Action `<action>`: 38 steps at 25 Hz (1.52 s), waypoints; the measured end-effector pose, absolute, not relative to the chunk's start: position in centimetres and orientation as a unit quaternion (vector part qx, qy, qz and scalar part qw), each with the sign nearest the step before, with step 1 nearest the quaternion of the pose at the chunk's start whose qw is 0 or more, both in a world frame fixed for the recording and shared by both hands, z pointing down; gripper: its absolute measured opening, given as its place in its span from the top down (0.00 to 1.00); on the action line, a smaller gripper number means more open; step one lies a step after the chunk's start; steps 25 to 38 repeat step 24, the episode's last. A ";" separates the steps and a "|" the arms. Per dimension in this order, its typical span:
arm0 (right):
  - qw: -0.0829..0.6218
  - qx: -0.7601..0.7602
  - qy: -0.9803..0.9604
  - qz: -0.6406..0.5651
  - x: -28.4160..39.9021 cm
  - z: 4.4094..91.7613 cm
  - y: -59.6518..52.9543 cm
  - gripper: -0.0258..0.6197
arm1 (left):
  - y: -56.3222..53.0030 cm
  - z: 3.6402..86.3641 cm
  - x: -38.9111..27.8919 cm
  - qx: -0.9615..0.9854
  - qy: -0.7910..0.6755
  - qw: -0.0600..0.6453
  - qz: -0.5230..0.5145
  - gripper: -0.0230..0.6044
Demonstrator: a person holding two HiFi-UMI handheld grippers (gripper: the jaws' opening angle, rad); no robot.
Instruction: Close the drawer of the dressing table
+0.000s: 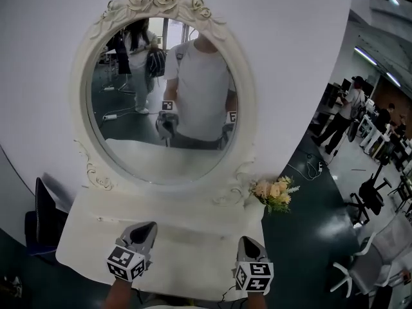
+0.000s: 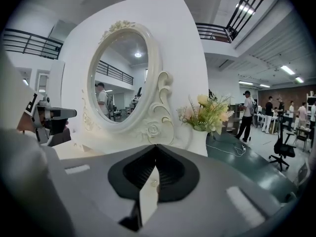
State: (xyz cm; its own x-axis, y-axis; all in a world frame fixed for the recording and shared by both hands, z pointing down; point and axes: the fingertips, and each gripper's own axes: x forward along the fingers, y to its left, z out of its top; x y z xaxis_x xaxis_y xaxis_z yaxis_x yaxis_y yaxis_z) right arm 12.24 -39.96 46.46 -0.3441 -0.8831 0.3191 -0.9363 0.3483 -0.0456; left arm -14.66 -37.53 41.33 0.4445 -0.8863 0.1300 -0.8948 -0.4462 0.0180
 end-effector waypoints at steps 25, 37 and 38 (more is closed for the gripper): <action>0.112 0.560 -0.816 0.085 11.2 44.2 -38.7 0.96 | -36.2 40.2 -15.9 0.850 -0.524 0.032 0.041 0.97; 0.112 0.560 -0.816 0.085 11.2 44.2 -38.7 0.96 | -36.2 40.2 -15.9 0.850 -0.524 0.032 0.041 0.97; 0.112 0.560 -0.816 0.085 11.2 44.2 -38.7 0.96 | -36.2 40.2 -15.9 0.850 -0.524 0.032 0.041 0.97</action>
